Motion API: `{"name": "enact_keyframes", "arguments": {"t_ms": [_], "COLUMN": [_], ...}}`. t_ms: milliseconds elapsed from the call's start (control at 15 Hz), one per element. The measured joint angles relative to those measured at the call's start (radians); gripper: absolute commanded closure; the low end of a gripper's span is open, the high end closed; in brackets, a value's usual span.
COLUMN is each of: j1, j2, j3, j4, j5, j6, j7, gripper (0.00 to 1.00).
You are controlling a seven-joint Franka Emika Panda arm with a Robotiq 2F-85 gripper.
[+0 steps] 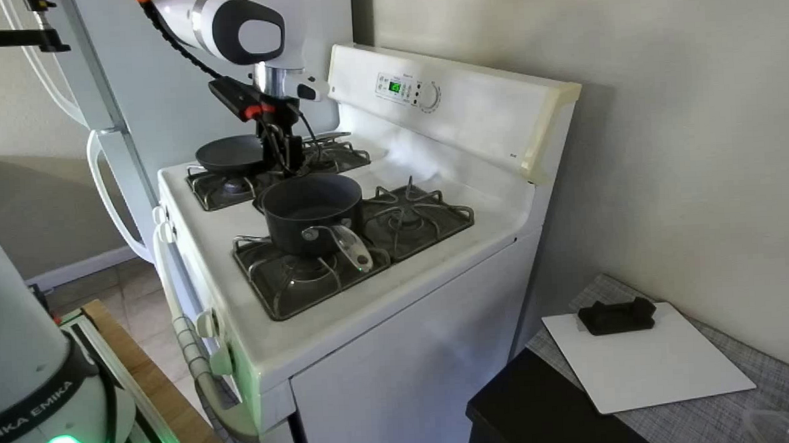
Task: Put the lid on the right pot, the push the pot backwards
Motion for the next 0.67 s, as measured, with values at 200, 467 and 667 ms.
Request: {"name": "enact_keyframes", "arguments": {"t_ms": [200,467,667], "j1": [0.015,0.029,0.038], "j2": [0.021,0.045,0.066], "j3": [0.0,0.002,0.002], "j4": [0.018,0.038,0.058], "j5": [0.002,-0.009,-0.063], "j6": [0.004,0.006,0.006], "j7": [0.0,0.001,0.017], "gripper": [0.0,0.0,0.0]}}
